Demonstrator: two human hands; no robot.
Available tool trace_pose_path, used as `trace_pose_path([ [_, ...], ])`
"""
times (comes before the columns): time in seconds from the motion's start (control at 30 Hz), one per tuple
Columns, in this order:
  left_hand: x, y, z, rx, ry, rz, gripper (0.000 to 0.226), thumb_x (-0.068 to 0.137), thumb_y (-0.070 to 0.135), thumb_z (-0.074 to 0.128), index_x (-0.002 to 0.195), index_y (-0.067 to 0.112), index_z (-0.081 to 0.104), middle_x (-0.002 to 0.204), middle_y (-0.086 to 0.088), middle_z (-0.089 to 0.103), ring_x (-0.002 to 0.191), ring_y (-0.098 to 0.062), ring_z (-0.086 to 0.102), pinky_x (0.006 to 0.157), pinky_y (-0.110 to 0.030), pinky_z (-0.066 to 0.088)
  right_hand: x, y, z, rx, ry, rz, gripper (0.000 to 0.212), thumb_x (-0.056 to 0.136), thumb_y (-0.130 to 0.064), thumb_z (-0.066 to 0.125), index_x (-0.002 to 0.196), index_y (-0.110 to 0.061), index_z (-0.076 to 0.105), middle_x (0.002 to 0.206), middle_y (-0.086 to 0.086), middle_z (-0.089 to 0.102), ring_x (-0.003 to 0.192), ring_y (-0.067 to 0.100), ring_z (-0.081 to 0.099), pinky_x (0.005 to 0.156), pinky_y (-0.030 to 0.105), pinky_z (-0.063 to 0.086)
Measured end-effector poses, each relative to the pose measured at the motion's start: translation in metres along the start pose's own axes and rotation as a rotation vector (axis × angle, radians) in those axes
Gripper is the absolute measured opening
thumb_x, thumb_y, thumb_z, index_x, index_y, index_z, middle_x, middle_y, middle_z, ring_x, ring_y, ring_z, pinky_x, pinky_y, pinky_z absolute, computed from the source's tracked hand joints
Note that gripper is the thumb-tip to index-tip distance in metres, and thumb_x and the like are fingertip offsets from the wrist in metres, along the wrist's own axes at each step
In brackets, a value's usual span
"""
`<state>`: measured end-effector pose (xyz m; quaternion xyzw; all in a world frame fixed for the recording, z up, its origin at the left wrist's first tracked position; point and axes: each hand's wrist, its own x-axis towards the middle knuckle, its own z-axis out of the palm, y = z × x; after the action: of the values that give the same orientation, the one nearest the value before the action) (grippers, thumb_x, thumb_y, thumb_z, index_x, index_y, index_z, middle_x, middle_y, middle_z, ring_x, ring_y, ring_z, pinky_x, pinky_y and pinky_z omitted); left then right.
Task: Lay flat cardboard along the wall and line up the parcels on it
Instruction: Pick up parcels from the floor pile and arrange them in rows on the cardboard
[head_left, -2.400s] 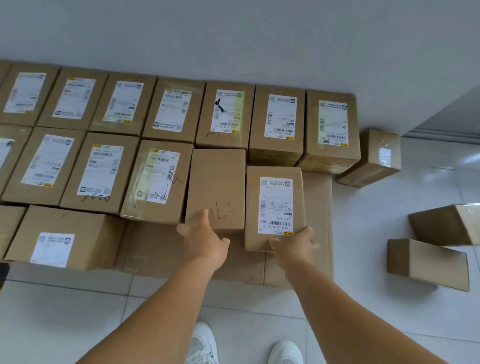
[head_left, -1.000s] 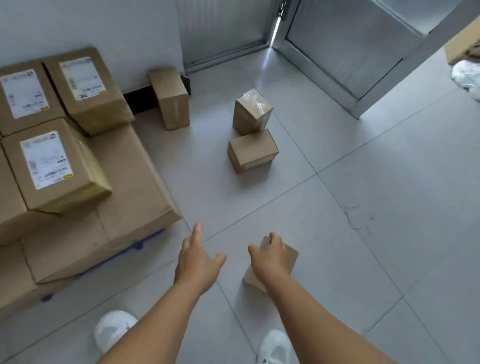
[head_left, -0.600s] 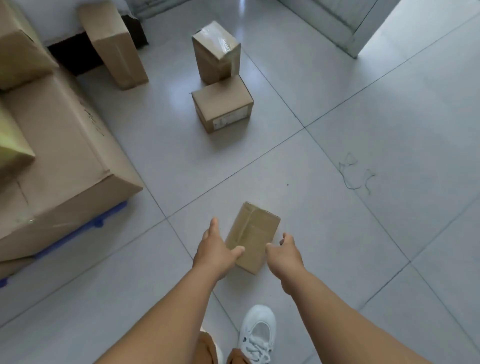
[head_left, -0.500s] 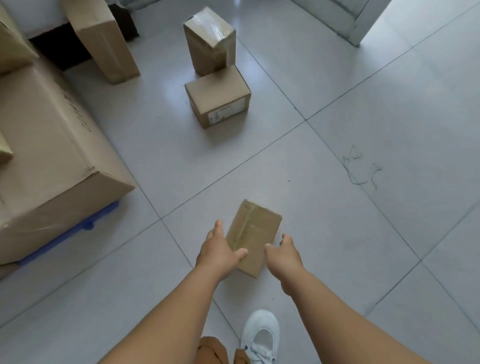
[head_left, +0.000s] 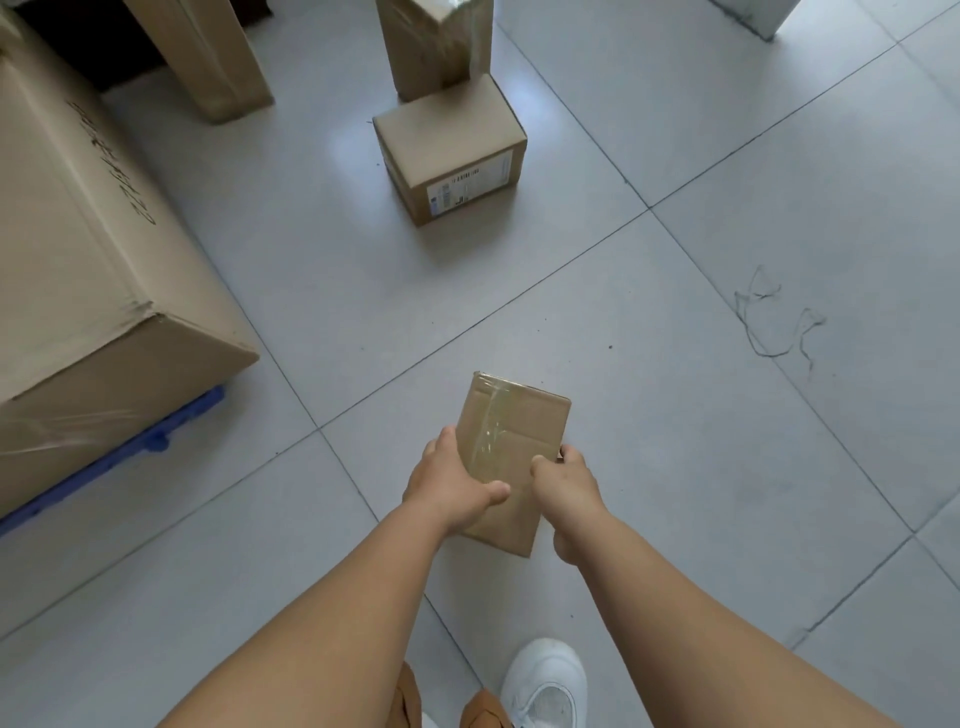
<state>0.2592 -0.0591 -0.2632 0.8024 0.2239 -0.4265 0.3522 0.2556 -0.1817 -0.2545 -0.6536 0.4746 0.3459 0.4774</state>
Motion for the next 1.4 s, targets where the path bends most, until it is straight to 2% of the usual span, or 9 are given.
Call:
trace_pose_path([
  [0.07,-0.010,0.005,-0.019,-0.026,0.066,0.002,0.105,0.060,0.049,0.078,0.145,0.029,0.021,0.143,0.002,0.035,0.125,-0.024,0.046,0.099,-0.044,0.045,-0.015,-0.018,0.005,0.032,-0.014,-0.040,0.041,0.085,-0.023,0.037,0.123,-0.024,0.052,0.130,0.008,0.050,0.086,0.022,0.051,0.064,0.030,0.044],
  [0.2,-0.036,0.032,-0.065,0.068,0.205,0.008,0.133,0.060,0.056,0.079,0.149,0.025,-0.016,0.151,0.002,0.010,0.138,-0.025,0.022,0.109,-0.048,0.029,-0.059,-0.068,0.020,0.089,-0.044,-0.127,0.042,0.088,-0.025,0.037,0.129,-0.027,0.048,0.130,0.003,0.049,0.102,0.020,0.056,0.092,0.039,0.051],
  [0.27,-0.052,0.050,-0.092,0.145,0.278,0.007,0.140,0.058,0.060,0.078,0.144,0.025,-0.028,0.147,-0.003,0.006,0.135,-0.027,0.018,0.107,-0.050,0.026,-0.084,-0.097,0.026,0.070,-0.068,-0.178,0.040,0.090,-0.024,0.037,0.128,-0.027,0.047,0.128,-0.001,0.049,0.106,0.018,0.055,0.090,0.036,0.049],
  [0.4,-0.078,0.085,-0.152,0.222,0.412,0.060,0.143,0.056,0.065,0.076,0.134,0.033,-0.038,0.144,-0.011,-0.003,0.131,-0.030,0.016,0.104,-0.048,0.026,-0.131,-0.161,0.034,0.015,-0.069,-0.287,0.036,0.092,-0.023,0.037,0.127,-0.027,0.047,0.125,0.000,0.050,0.105,0.022,0.058,0.076,0.030,0.043],
  [0.57,-0.092,0.120,-0.221,0.278,0.519,0.063,0.146,0.057,0.066,0.074,0.125,0.031,-0.050,0.141,-0.011,-0.011,0.129,-0.031,0.011,0.098,-0.046,0.025,-0.171,-0.234,0.045,0.000,-0.088,-0.389,0.035,0.091,-0.024,0.040,0.124,-0.022,0.050,0.115,-0.001,0.054,0.096,0.021,0.055,0.087,0.034,0.049],
  [0.77,-0.074,0.153,-0.284,0.268,0.656,-0.014,0.137,0.060,0.064,0.068,0.132,0.029,-0.044,0.139,-0.018,-0.007,0.125,-0.031,0.015,0.095,-0.047,0.028,-0.174,-0.307,0.066,-0.068,-0.214,-0.488,0.044,0.088,-0.029,0.041,0.131,-0.024,0.050,0.121,-0.006,0.059,0.110,0.016,0.057,0.099,0.040,0.047],
  [0.93,-0.035,0.174,-0.328,0.110,0.665,-0.181,0.138,0.058,0.065,0.070,0.136,0.031,-0.038,0.142,-0.017,-0.003,0.129,-0.033,0.015,0.098,-0.049,0.028,-0.140,-0.375,0.088,-0.177,-0.292,-0.504,0.042,0.096,-0.028,0.035,0.136,-0.022,0.043,0.119,-0.006,0.058,0.110,0.018,0.057,0.089,0.033,0.048],
  [1.13,0.000,0.187,-0.368,-0.087,0.675,-0.388,0.136,0.055,0.060,0.073,0.140,0.032,-0.030,0.141,-0.013,0.006,0.126,-0.034,0.022,0.099,-0.050,0.030,-0.105,-0.448,0.098,-0.423,-0.270,-0.520,0.066,0.094,-0.033,0.051,0.151,-0.019,0.021,0.144,0.002,0.040,0.127,0.023,0.045,0.094,0.030,0.037],
  [1.4,0.053,0.200,-0.383,-0.202,0.630,-0.458,0.134,0.055,0.055,0.072,0.142,0.034,-0.027,0.128,-0.010,0.014,0.116,-0.030,0.028,0.092,-0.045,0.033,-0.024,-0.510,0.100,-0.594,-0.069,-0.445,0.102,0.081,-0.034,0.072,0.154,-0.017,0.002,0.157,0.007,0.020,0.140,0.034,0.028,0.109,0.045,0.034],
])
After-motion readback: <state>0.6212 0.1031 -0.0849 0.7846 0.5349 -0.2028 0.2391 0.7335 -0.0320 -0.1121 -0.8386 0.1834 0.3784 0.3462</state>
